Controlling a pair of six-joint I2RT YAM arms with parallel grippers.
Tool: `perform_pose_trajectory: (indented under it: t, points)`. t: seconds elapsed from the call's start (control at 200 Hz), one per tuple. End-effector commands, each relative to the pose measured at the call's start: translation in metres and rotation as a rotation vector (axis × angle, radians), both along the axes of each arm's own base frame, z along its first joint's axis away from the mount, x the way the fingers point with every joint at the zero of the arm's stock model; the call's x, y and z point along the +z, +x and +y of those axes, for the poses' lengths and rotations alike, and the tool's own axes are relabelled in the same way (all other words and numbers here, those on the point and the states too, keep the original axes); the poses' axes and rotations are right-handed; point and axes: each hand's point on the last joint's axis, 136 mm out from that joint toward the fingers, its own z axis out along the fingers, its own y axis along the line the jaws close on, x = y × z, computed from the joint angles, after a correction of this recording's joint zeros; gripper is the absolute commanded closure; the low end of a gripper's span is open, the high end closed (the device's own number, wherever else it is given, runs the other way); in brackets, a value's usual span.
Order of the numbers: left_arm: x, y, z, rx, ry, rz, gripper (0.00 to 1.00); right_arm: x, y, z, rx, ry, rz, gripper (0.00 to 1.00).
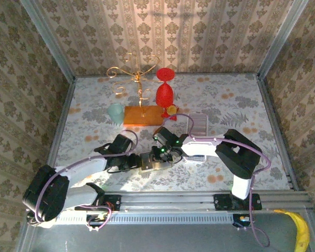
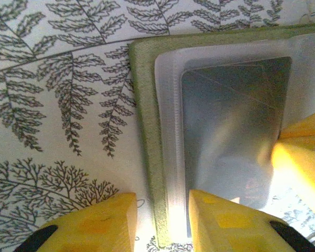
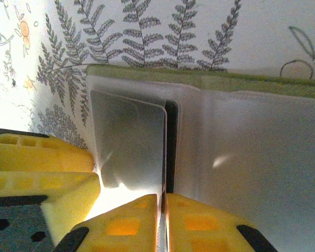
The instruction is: Put the credit cards into the card holder
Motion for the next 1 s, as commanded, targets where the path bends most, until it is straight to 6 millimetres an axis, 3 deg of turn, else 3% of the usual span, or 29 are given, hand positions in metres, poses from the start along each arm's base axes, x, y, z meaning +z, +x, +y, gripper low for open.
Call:
perform_pose_trajectory:
  t: [0.0, 0.355, 0.62, 0.82, 0.995]
  points:
    - [0.006, 0.002, 0.002, 0.052, -0.039, -0.015, 0.66, 0.014, 0.002, -0.003, -0.015, 0.001, -0.039, 0.87]
    - [0.008, 0.001, -0.005, 0.1, -0.127, -0.02, 0.59, 0.017, 0.007, -0.022, -0.071, -0.034, -0.094, 0.84]
    - [0.004, 0.001, -0.015, 0.092, -0.14, -0.009, 0.56, -0.006, 0.005, -0.035, -0.075, -0.114, -0.07, 0.93]
    - [-0.002, -0.002, -0.006, 0.091, -0.068, 0.001, 0.5, -0.024, 0.0, -0.047, -0.08, -0.183, -0.048, 1.0]
    - [-0.005, -0.004, -0.005, 0.09, -0.048, -0.004, 0.44, -0.03, -0.004, -0.053, -0.08, -0.196, -0.04, 1.0]
